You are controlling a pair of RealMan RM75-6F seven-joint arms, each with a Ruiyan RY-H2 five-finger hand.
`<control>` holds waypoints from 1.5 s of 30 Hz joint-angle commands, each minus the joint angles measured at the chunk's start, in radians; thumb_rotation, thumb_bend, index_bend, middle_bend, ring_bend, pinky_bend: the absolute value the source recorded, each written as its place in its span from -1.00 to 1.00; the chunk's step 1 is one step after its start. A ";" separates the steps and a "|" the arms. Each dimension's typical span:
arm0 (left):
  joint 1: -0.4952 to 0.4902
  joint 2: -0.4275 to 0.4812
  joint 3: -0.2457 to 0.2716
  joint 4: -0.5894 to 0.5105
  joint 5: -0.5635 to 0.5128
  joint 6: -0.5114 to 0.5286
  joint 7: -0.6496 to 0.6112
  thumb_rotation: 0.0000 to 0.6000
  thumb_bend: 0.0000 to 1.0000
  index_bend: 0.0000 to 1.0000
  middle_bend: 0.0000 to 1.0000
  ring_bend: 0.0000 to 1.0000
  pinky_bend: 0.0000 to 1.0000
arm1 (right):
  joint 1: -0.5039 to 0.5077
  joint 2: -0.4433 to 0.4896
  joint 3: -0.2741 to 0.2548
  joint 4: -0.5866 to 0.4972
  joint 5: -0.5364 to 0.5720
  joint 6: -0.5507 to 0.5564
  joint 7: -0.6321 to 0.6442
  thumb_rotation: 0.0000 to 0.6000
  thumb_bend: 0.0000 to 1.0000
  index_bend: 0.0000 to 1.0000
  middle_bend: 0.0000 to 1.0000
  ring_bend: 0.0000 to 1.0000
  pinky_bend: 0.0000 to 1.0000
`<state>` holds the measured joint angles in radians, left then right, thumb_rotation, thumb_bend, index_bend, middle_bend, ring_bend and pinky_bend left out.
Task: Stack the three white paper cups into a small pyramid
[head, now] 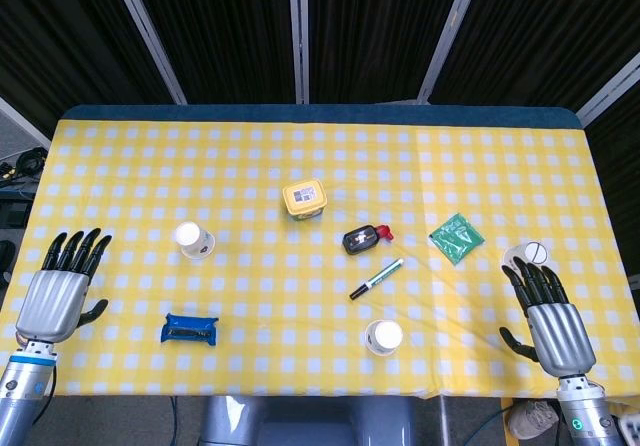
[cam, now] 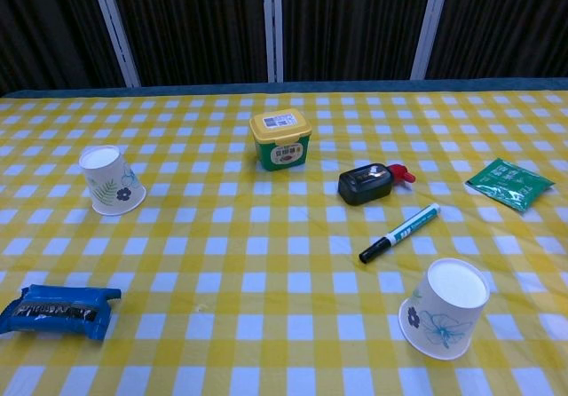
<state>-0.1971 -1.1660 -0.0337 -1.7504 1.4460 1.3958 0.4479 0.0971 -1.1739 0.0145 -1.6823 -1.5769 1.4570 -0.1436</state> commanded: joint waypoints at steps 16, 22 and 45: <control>-0.012 -0.003 -0.009 0.007 -0.008 -0.014 -0.012 1.00 -0.56 -1.00 -1.00 -1.00 -1.00 | 0.004 -0.003 0.001 0.001 0.006 -0.009 0.001 1.00 -0.70 -1.00 -1.00 -1.00 -1.00; -0.050 -0.007 -0.048 0.009 -0.050 -0.059 -0.033 1.00 -0.56 -1.00 -1.00 -1.00 -1.00 | 0.006 -0.001 0.002 0.002 0.011 -0.016 0.012 1.00 -0.70 -1.00 -1.00 -1.00 -1.00; -0.417 -0.114 -0.198 0.135 -0.572 -0.471 0.243 1.00 -0.50 -0.59 -1.00 -1.00 -1.00 | 0.017 0.007 0.007 0.017 0.035 -0.044 0.060 1.00 -0.70 -1.00 -1.00 -1.00 -1.00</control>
<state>-0.5875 -1.2594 -0.2270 -1.6310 0.9038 0.9396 0.6638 0.1135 -1.1666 0.0211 -1.6660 -1.5424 1.4137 -0.0841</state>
